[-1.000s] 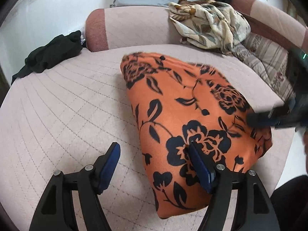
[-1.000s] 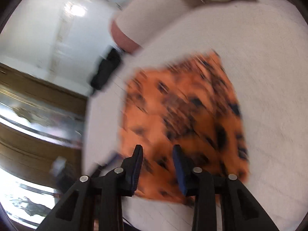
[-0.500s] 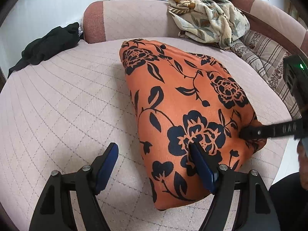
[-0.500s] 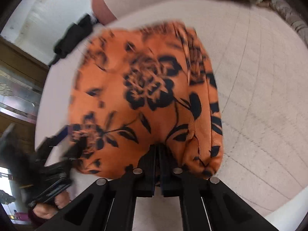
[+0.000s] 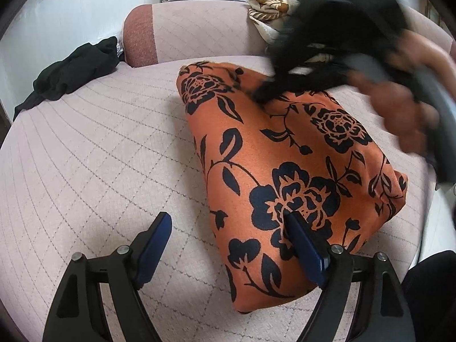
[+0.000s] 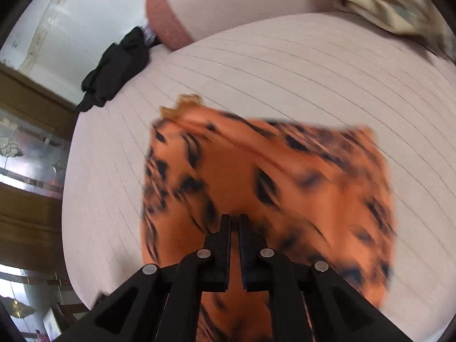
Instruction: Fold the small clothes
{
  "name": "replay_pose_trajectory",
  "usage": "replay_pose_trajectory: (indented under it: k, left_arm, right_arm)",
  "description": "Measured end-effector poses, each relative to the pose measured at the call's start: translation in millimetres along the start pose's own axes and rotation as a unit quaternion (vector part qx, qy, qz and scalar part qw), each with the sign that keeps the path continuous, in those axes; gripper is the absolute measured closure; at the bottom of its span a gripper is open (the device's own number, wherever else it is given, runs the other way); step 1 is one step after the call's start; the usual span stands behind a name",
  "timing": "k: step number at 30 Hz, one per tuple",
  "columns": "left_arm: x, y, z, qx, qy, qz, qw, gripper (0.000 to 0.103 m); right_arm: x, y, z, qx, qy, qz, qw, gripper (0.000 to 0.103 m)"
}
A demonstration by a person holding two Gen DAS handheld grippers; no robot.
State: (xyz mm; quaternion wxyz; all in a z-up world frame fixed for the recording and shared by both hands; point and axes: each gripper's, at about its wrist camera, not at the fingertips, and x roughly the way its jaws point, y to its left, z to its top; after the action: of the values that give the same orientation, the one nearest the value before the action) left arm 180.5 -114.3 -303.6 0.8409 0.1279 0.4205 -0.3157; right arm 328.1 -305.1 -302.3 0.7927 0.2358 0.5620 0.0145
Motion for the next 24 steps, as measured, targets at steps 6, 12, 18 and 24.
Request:
replay_pose_trajectory:
  k: [6,12,18,24]
  left_arm:
    - [0,1,2,-0.001,-0.006,0.006,1.0,0.019]
    - [1,-3,1,0.004,-0.003,0.005,1.0,0.018]
    - [0,-4,0,0.002,-0.004,0.008,1.0,0.018]
    - [-1,-4,0,0.0,-0.005,0.012,0.9999,0.018]
  right_arm:
    - [59,15,44,-0.035,0.003,-0.001,0.999,0.098]
    - [48,18,46,-0.028,-0.006,0.002,1.0,0.098]
    - [2,9,12,-0.026,-0.02,0.036,0.999,0.097]
    - [-49,-6,-48,-0.031,-0.025,0.019,0.999,0.096]
